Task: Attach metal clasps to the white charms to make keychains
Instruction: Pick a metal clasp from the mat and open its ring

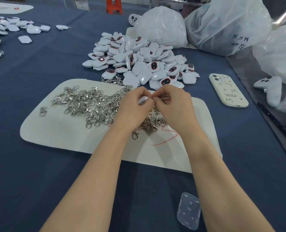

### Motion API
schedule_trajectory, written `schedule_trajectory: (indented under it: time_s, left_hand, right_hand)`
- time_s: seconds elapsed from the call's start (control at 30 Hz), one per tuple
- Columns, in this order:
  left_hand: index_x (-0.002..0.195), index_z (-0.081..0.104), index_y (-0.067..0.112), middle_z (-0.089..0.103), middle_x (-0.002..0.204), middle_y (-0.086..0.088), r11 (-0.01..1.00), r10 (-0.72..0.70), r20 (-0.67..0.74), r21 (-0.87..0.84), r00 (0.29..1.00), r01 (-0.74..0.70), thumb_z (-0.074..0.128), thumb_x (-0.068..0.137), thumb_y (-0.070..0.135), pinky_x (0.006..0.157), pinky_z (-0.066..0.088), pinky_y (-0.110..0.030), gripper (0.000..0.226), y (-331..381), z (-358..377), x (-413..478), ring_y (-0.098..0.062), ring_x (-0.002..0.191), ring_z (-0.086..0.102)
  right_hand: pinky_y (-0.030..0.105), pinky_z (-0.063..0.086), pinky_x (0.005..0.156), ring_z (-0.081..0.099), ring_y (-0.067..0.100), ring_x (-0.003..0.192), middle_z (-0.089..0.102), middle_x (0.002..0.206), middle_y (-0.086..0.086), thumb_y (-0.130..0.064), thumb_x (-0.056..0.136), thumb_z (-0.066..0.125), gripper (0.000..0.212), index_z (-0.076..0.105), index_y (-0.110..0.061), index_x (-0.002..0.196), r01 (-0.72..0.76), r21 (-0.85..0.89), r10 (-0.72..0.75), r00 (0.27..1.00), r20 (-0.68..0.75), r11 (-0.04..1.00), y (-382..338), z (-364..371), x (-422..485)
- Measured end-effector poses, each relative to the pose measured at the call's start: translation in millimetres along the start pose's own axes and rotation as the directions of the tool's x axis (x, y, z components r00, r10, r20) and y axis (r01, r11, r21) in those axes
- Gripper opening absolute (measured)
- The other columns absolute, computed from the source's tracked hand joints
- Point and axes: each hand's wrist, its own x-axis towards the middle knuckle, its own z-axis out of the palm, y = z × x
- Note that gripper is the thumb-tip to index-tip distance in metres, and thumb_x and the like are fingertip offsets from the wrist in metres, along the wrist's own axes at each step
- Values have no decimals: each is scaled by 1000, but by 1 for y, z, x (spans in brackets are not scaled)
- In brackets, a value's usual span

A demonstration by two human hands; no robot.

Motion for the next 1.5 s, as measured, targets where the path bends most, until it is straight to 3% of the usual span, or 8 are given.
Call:
schedule_trajectory:
  time_s: [0.23, 0.33, 0.43, 0.6, 0.83, 1.13, 1.33, 1.5]
  left_hand:
    - [81, 60, 21, 68, 81, -8, 989, -59, 88, -130, 994, 70, 56, 87, 10, 71, 54, -37, 13, 3, -3, -1, -28, 78, 68]
    - [81, 61, 22, 66, 72, 3, 993, -53, 75, -102, 996, 60, 58, 84, 12, 61, 49, -23, 12, 3, -4, -1, -10, 66, 64]
    - [77, 61, 21, 61, 59, 11, 987, -84, 43, -132, 996, 89, 59, 81, 10, 47, 39, -14, 12, 4, -4, -3, -1, 48, 53]
    - [74, 62, 20, 59, 59, 7, 981, -121, 15, -149, 992, 122, 59, 80, 9, 47, 38, -14, 13, 5, -4, -3, -4, 48, 51]
    - [72, 62, 14, 61, 55, -3, 940, -179, 30, -290, 983, 180, 54, 81, 3, 54, 44, -23, 16, 6, -4, -4, -16, 50, 56]
    - [71, 64, 20, 65, 63, -5, 930, -187, 77, -307, 979, 201, 53, 87, 1, 57, 47, -23, 27, 5, -6, -4, -16, 53, 60]
    - [76, 64, 19, 65, 76, -24, 958, -171, 60, -224, 983, 180, 56, 85, 4, 64, 42, -30, 19, 6, -4, -3, -20, 66, 55]
    - [75, 64, 19, 59, 61, 9, 976, -131, 78, -166, 988, 143, 58, 84, 5, 50, 37, -11, 18, 5, -5, -3, 2, 50, 50]
  right_hand:
    - [19, 53, 72, 65, 4, 70, 70, 77, -4, -4, 83, 66, 14, 68, -17, 79, -100, 177, 94, 995, 39, 979, 7, -8, 0]
    - [19, 53, 70, 64, 2, 69, 69, 75, -7, -4, 83, 66, 17, 66, -20, 77, -111, 179, 106, 994, 39, 977, 7, -6, 1]
    - [11, 49, 68, 61, -5, 65, 67, 74, -11, -3, 83, 64, 15, 65, -18, 80, -95, 153, 92, 995, 24, 984, 5, -1, 0]
    - [10, 49, 68, 58, -7, 64, 64, 73, -11, -1, 84, 62, 14, 65, -14, 83, -48, 99, 49, 999, -2, 994, 1, 2, -2]
    - [16, 45, 67, 61, 9, 72, 71, 82, -2, -9, 86, 60, 16, 73, -16, 92, 32, -140, -25, 999, 46, 990, -9, -3, -1]
    - [36, 50, 82, 65, 20, 87, 73, 88, 4, -11, 89, 56, 20, 73, -14, 96, 12, -228, 1, 998, 57, 973, -8, -3, -1]
    - [11, 44, 69, 64, 9, 78, 71, 80, -3, -9, 88, 57, 20, 74, -15, 94, -8, -133, 16, 998, 54, 991, -3, -2, -2]
    - [7, 48, 70, 63, 0, 71, 66, 71, -14, -6, 83, 57, 20, 73, -16, 88, -83, -30, 85, 995, 53, 996, 1, -3, -1]
